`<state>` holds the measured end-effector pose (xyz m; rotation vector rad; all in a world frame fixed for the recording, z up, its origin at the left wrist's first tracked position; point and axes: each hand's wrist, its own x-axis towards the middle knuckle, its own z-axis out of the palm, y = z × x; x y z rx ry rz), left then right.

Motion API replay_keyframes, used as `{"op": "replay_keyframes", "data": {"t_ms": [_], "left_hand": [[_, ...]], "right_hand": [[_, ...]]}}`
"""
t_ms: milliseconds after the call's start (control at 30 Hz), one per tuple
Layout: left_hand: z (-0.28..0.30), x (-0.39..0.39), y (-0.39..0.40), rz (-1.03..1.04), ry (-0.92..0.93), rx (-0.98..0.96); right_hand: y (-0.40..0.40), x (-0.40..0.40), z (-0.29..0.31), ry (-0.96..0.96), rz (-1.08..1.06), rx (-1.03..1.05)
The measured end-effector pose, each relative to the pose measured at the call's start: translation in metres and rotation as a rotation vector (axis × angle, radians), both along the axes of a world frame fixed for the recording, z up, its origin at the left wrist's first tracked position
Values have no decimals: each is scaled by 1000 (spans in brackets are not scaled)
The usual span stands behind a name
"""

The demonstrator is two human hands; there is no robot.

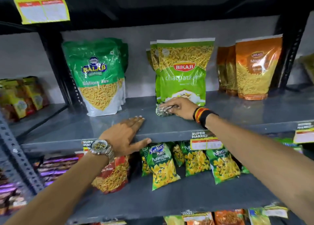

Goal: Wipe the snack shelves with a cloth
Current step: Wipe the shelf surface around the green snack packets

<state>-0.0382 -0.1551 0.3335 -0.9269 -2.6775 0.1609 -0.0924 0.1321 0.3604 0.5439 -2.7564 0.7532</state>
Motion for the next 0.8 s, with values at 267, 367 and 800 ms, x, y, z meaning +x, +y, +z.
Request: {"op": "replay_keyframes", "data": {"t_ms": [267,367,800], "left_hand": [[6,13,1,-11,-1,21],[5,12,-1,-19,7,34],[0,4,-4,-55,36,35]], "right_hand": [[-14,65,12,-160,119,-101],[-6,83,30,-189,124,-162],[-11,100,16,-152,46,-40]]}}
